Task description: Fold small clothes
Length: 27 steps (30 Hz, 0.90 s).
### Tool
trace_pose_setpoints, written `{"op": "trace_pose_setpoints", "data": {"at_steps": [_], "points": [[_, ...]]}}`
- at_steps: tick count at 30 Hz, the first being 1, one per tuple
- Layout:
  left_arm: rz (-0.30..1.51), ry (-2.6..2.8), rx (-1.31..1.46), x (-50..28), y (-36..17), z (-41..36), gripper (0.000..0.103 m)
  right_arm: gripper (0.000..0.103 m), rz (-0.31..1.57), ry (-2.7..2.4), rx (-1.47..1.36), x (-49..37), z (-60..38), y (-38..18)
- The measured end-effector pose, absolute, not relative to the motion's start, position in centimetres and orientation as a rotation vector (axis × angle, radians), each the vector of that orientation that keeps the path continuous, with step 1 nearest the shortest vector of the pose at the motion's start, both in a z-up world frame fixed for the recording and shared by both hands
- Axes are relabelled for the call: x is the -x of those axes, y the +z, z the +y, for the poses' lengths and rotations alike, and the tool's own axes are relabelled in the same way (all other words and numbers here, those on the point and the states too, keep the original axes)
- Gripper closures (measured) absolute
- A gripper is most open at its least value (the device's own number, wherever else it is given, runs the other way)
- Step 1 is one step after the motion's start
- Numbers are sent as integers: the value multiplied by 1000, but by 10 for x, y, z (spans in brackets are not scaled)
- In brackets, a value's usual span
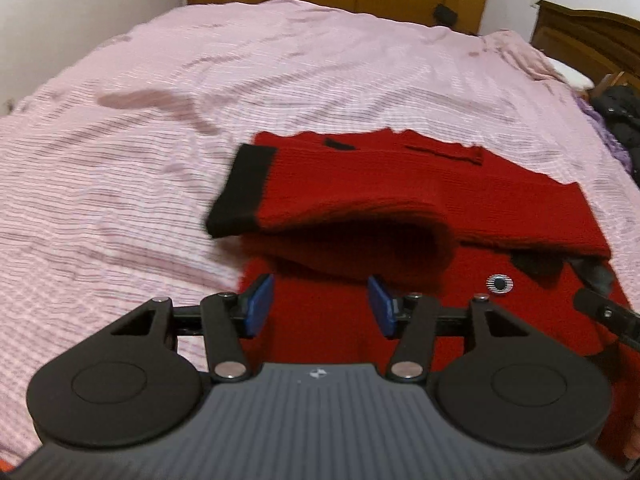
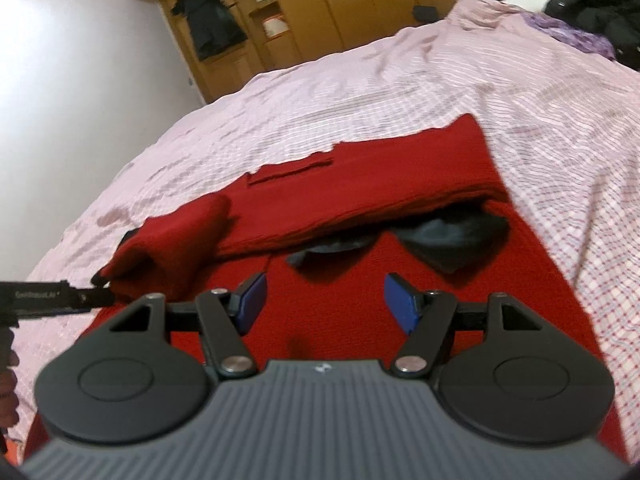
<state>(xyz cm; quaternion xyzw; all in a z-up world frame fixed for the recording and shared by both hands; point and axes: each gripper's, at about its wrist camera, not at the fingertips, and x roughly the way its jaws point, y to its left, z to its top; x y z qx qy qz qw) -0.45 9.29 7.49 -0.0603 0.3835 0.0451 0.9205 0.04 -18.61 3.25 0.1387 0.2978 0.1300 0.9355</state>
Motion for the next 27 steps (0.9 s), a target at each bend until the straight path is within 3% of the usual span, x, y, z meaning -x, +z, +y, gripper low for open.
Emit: {"op": "trace_pose_setpoints", "data": {"at_steps": [15, 27], "points": [[807, 230, 228, 24, 71, 145, 42, 35, 545, 462, -20, -5, -98, 63], [816, 241, 246, 32, 64, 159, 42, 37, 456, 544, 388, -38, -1, 68]]}}
